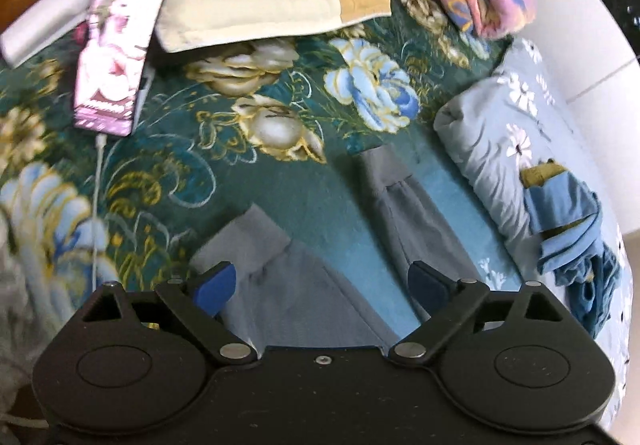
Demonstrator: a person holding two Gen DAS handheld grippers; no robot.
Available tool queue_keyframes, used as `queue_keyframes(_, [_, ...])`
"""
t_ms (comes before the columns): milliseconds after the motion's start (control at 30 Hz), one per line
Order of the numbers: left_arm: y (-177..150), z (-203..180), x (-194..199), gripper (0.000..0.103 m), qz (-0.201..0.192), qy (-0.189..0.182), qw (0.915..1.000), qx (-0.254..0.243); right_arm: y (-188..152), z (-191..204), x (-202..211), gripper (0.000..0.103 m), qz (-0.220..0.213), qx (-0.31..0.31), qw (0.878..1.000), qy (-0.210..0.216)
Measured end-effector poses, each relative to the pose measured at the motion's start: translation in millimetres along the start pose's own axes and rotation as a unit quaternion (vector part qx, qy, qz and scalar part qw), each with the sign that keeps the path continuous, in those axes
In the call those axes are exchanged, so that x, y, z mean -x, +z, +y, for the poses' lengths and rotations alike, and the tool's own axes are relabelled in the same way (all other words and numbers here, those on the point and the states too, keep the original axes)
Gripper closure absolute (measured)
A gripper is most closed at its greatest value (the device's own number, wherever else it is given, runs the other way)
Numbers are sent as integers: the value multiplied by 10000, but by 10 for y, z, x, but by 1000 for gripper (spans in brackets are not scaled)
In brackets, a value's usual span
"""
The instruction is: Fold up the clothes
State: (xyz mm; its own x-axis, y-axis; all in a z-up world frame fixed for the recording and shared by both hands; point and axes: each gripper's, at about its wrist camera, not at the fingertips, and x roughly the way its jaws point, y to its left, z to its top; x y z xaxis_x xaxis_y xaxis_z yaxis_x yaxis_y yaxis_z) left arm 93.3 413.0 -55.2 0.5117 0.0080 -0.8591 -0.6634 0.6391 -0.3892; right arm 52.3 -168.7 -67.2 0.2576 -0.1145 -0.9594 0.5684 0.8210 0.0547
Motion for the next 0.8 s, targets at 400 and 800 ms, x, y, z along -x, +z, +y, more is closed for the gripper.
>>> queue_keyframes(400, [-798,-654,452,5,72,-518,9908,-1248,202,-563,-6,2,-372,258,9983,353])
queue_keyframes(800, [-861,-956,-222,4,978,-608,9777,-1756,-30,-524,-99,1,-147,-317,9993,113])
